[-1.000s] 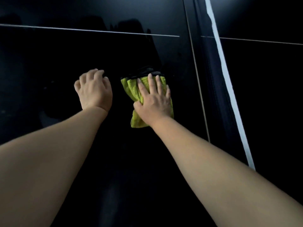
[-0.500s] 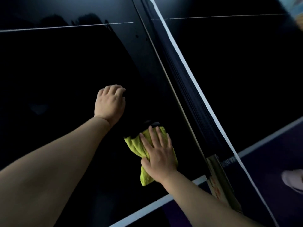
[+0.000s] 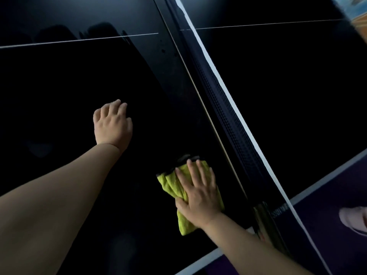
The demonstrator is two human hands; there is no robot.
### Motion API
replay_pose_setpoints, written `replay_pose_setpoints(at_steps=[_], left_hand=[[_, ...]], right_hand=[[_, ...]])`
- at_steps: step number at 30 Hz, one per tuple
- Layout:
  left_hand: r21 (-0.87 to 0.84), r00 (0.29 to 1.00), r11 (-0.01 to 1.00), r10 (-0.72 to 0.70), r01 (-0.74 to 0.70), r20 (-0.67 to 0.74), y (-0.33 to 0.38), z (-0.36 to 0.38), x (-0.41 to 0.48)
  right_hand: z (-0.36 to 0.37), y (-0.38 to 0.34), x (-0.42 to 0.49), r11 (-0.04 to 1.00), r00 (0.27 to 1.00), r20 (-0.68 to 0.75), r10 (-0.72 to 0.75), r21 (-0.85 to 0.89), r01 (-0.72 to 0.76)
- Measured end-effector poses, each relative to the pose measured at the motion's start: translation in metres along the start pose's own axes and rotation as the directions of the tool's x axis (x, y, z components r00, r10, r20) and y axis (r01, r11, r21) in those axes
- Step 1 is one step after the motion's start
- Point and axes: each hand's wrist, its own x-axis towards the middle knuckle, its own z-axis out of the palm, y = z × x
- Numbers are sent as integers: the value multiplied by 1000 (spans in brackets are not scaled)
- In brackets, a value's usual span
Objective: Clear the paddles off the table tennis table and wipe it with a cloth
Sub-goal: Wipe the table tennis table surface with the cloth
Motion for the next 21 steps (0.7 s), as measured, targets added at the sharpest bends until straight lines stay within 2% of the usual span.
replay_pose_setpoints(at_steps=[7,13,21], left_hand=[[-15,980,980,-198,198,-23,-4,17,52],[4,969,970,-242,242,-44,-6,24,60],[43,963,963,-264,266,-51,-7,30,68]], right_hand=[[-46,3,160,998,998,31,-60,-22,61],[-76,-2,280,995,995,-20,-96,-8,96],[-108,-32,419,999,995,-98,-34,21,36]])
